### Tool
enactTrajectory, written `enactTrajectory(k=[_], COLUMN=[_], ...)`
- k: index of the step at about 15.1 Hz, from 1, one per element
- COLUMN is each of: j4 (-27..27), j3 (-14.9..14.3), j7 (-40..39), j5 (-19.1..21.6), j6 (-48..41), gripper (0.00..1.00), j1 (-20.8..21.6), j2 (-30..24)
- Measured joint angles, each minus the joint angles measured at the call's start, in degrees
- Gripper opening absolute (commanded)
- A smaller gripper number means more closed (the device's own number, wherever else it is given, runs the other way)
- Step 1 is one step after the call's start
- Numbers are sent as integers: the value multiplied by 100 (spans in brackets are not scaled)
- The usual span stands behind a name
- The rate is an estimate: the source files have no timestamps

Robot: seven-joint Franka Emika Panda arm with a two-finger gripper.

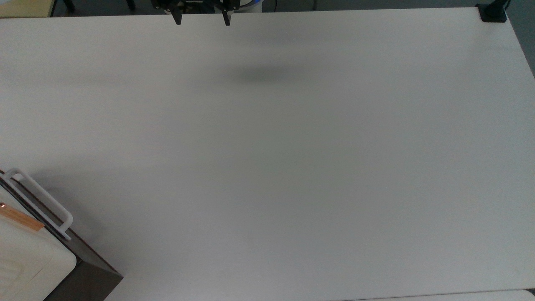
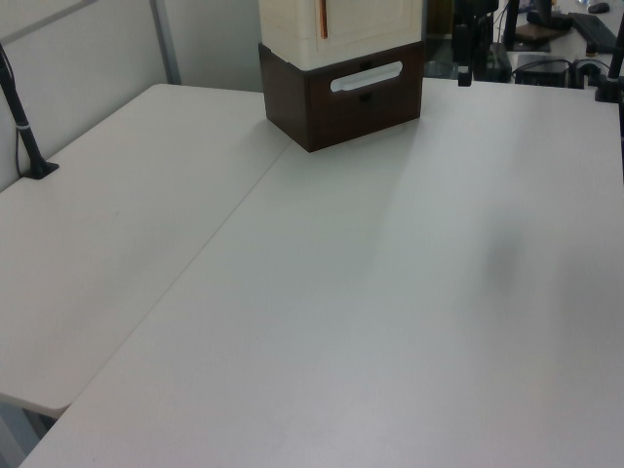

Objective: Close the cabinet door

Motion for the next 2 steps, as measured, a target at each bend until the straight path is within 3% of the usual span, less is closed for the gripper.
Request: enactTrajectory(k=[2], j4=[7], j3=[0], j7=[-1], j5=[0], j6=[0], gripper=[100], j1=[0], j2=[0])
